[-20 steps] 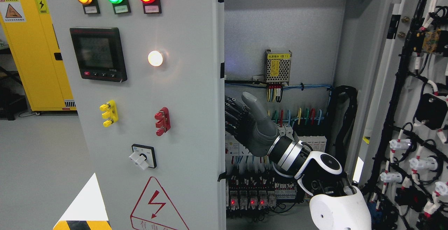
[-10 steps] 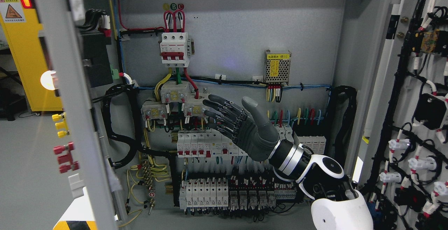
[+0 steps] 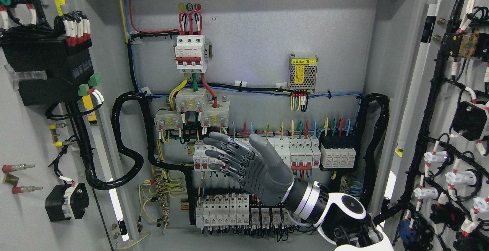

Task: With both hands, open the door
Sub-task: 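Pull the indicator-light panel door open with the right hand, then withdraw the right hand down out of the cabinet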

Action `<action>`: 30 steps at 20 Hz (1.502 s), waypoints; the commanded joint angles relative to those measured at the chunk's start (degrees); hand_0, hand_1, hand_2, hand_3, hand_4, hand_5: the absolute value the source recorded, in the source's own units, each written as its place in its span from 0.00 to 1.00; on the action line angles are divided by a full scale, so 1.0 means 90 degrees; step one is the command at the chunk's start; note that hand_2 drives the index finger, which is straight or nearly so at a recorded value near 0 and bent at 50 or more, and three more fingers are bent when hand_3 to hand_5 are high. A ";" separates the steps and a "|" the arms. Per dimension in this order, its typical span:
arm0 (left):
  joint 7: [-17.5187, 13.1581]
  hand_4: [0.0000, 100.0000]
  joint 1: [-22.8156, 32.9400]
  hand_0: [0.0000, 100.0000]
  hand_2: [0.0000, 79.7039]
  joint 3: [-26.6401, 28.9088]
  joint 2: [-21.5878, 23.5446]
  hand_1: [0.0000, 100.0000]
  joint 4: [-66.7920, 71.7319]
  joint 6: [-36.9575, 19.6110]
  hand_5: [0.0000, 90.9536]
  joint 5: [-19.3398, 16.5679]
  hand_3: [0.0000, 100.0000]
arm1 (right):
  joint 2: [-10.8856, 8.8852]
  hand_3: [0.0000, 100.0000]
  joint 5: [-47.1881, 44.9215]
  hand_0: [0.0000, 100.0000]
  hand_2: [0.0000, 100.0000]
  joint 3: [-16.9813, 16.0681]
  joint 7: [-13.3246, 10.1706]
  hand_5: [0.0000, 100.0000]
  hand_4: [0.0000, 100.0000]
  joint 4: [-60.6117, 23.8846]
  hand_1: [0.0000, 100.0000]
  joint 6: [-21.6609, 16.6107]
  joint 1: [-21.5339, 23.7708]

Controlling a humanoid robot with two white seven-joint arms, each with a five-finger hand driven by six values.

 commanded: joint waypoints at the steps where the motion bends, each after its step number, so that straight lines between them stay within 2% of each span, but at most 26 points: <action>1: -0.0030 0.00 -0.0002 0.00 0.00 0.0001 0.0001 0.00 -0.0006 0.0005 0.00 0.0000 0.00 | 0.0046 0.00 -0.0032 0.20 0.00 0.1292 0.0049 0.00 0.00 -0.0732 0.12 -0.0019 0.0533; 10: -0.0040 0.00 0.0008 0.00 0.00 0.0001 0.0001 0.00 0.0003 0.0005 0.00 0.0000 0.00 | 0.0105 0.00 -0.0032 0.20 0.00 0.2269 0.0030 0.00 0.00 -0.0918 0.12 -0.0059 0.0739; 12: -0.0040 0.00 -0.0002 0.00 0.00 0.0001 0.0001 0.00 -0.0006 0.0005 0.00 0.0000 0.00 | 0.0115 0.00 -0.0023 0.20 0.00 0.2290 0.0020 0.00 0.00 -0.0918 0.12 -0.0059 0.0749; 15: -0.0040 0.00 -0.0002 0.00 0.00 0.0001 -0.0009 0.00 -0.0006 0.0005 0.00 0.0000 0.00 | 0.0261 0.00 -0.0013 0.20 0.00 0.2299 0.0020 0.00 0.00 -0.0918 0.12 -0.0059 0.0749; 18: -0.0040 0.00 -0.0002 0.00 0.00 0.0001 -0.0057 0.00 0.0003 0.0005 0.00 0.0000 0.00 | 0.0543 0.00 0.0103 0.20 0.00 0.2348 0.0010 0.00 0.00 -0.0869 0.12 -0.0059 0.0739; 22: -0.0040 0.00 -0.0002 0.00 0.00 0.0001 -0.0068 0.00 -0.0006 0.0005 0.00 0.0000 0.00 | 0.0710 0.00 0.0407 0.20 0.00 0.2543 0.0010 0.00 0.00 -0.0849 0.12 -0.0059 0.0700; 25: -0.0040 0.00 -0.0002 0.00 0.00 0.0001 -0.0107 0.00 -0.0006 0.0005 0.00 0.0000 0.00 | 0.0720 0.00 0.0417 0.20 0.00 0.2738 -0.0019 0.00 0.00 -0.0869 0.12 -0.0059 0.0690; 28: -0.0040 0.00 -0.0002 0.00 0.00 0.0001 -0.0107 0.00 0.0003 0.0005 0.00 0.0000 0.00 | 0.0720 0.00 0.0407 0.20 0.00 0.2865 -0.0301 0.00 0.00 -0.0869 0.12 -0.0059 0.0671; 30: -0.0040 0.00 -0.0002 0.00 0.00 0.0001 -0.0107 0.00 -0.0006 0.0005 0.00 0.0000 0.00 | 0.0720 0.00 0.0397 0.20 0.00 0.2982 -0.0361 0.00 0.00 -0.0869 0.12 -0.0059 0.0622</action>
